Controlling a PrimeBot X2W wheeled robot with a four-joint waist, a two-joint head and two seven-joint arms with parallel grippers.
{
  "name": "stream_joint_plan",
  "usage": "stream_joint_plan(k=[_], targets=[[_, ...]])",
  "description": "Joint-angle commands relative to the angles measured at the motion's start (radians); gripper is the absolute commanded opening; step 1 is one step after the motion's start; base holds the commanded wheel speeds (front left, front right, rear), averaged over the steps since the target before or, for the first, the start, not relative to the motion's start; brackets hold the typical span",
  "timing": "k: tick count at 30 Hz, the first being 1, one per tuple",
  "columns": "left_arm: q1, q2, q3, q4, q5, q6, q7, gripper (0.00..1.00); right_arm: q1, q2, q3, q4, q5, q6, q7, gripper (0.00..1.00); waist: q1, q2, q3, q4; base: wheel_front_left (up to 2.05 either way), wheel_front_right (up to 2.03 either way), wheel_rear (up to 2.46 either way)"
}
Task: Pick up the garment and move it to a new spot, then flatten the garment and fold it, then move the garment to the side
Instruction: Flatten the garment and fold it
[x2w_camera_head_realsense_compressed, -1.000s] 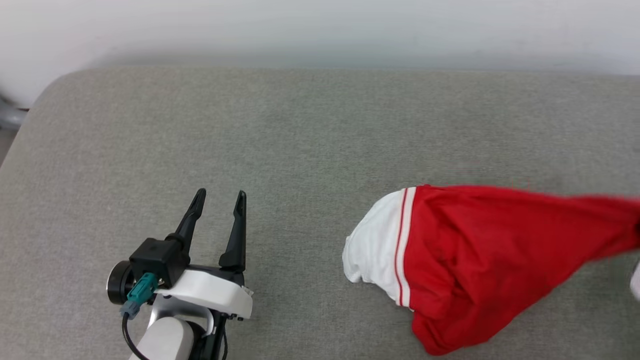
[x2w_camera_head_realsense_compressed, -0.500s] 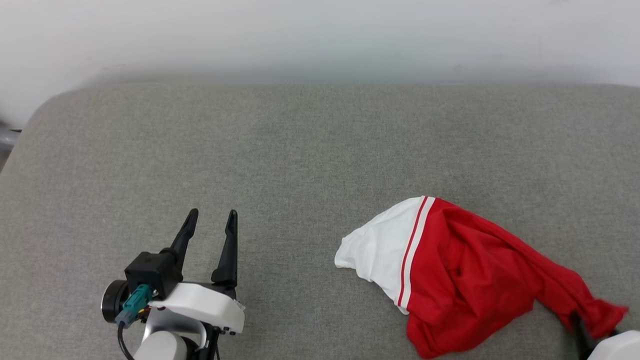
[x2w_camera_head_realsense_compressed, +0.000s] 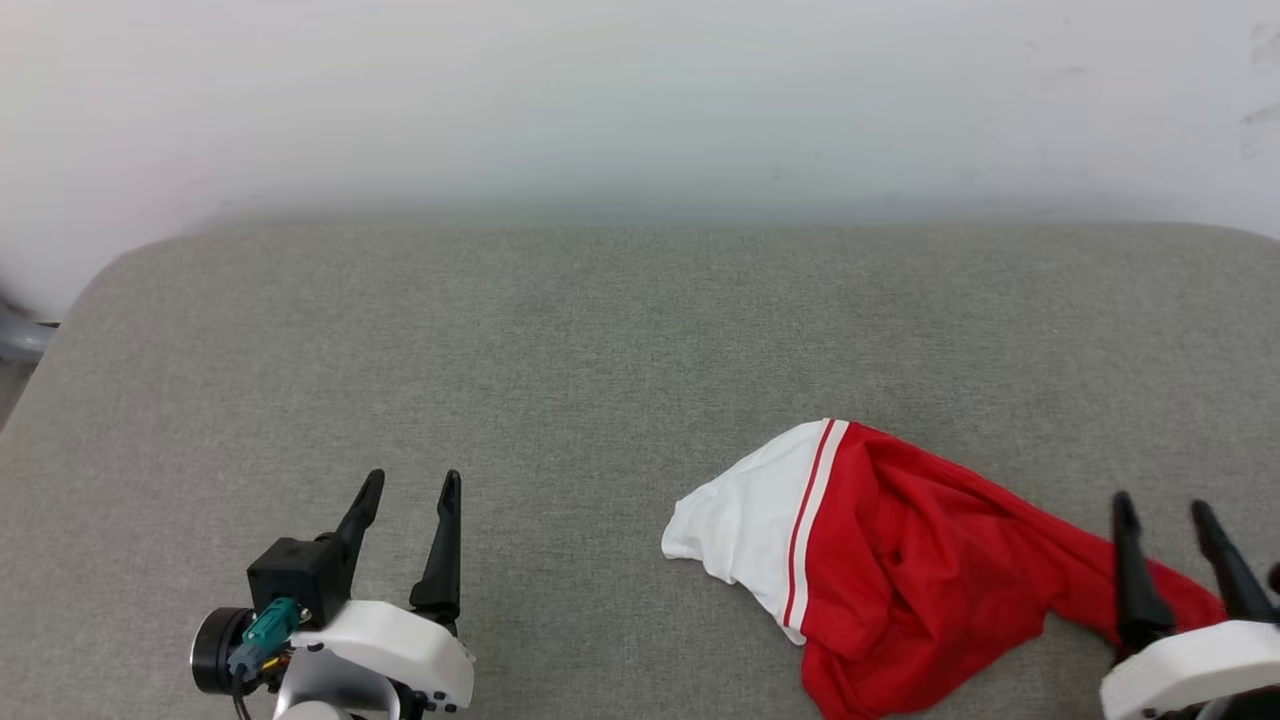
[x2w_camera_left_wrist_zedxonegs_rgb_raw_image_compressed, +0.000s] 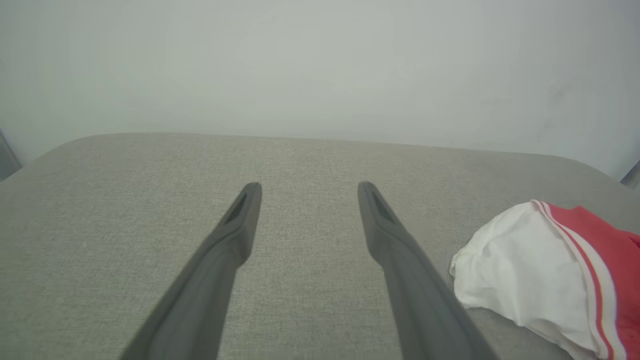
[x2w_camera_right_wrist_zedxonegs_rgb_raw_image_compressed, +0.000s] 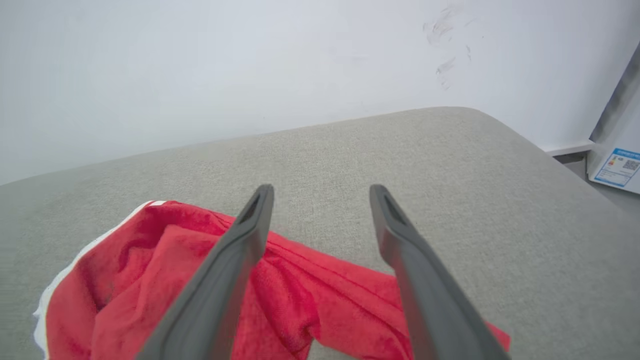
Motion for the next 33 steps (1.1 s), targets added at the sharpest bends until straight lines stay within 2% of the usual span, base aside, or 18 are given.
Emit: stream_joint_plan(k=[1, 7, 15, 23, 32, 33], targets=[[0.01, 0.002, -0.004, -0.003, -0.002, 0.006, 0.012, 1.0, 0.013, 0.004, 0.022, -0.021, 0.0, -0.001, -0.007, 1.0, 0.0001, -0.0001, -0.006, -0.005, 0.0, 0.0, 0.0], [-0.024, 0.015, -0.027, -0.014, -0.012, -0.006, 0.096, 1.0, 0.038, 0.003, 0.098, -0.116, 0.001, -0.001, 0.009, 1.0, 0.0001, -0.0001, 0.009, -0.024, 0.0, 0.0, 0.0], [-0.193, 0.002, -0.132, 0.022, -0.033, -0.106, 0.304, 1.0, 0.023, 0.003, 0.155, -0.241, 0.004, -0.001, 0.042, 1.0, 0.0001, -0.0001, 0.105, -0.073, 0.0, 0.0, 0.0], [-0.342, -0.006, -0.258, 0.108, -0.042, -0.196, 0.551, 1.0, -0.008, 0.003, 0.175, -0.253, 0.026, -0.001, 0.035, 1.0, 0.0001, -0.0001, 0.189, -0.125, 0.0, 0.0, 0.0], [-0.411, 0.005, -0.372, 0.231, -0.072, -0.227, 0.796, 1.0, -0.04, 0.003, 0.175, -0.213, 0.046, -0.001, 0.014, 1.0, 0.0001, -0.0001, 0.243, -0.155, 0.0, 0.0, 0.0], [-0.412, 0.007, -0.385, 0.237, -0.08, -0.232, 0.816, 0.84, -0.043, 0.003, 0.175, -0.21, 0.047, -0.001, 0.01, 1.0, 0.0001, -0.0001, 0.245, -0.156, 0.0, 0.0, 0.0]])
